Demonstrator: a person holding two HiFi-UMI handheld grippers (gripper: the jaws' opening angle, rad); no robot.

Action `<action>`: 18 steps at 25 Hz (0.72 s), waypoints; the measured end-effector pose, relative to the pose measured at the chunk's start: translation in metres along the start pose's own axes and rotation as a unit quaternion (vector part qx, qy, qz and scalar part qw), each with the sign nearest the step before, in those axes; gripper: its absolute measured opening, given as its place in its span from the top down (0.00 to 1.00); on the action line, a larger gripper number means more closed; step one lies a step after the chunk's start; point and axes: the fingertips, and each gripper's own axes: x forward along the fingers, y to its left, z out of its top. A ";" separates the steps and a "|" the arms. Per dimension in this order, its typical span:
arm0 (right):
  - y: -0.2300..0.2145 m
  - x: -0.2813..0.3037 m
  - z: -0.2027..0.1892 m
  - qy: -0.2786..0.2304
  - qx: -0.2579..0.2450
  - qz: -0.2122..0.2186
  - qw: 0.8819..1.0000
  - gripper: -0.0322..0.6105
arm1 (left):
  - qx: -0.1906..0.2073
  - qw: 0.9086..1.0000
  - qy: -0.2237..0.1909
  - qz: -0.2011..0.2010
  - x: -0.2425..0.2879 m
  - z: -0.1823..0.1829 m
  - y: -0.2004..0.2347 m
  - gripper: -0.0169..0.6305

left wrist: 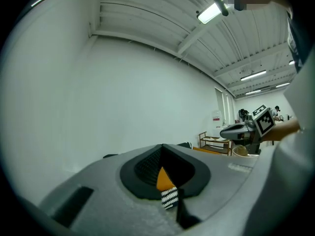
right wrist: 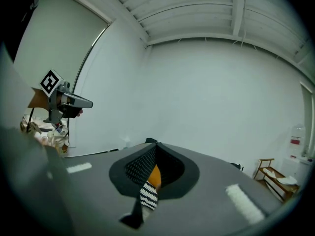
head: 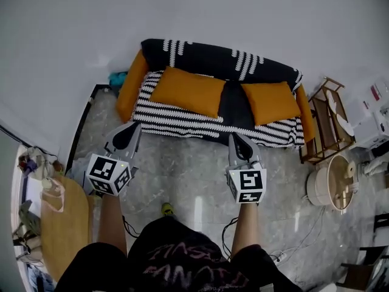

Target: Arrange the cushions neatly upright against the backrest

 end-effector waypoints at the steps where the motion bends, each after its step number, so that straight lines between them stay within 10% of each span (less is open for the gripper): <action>1: -0.001 0.008 0.001 0.001 0.000 -0.004 1.000 0.93 | 0.000 1.000 0.000 -0.003 0.007 0.000 0.007 0.96; 18: -0.037 0.110 0.001 0.014 0.010 -0.040 0.999 0.93 | -0.002 0.999 0.006 -0.034 0.107 -0.002 0.079 0.97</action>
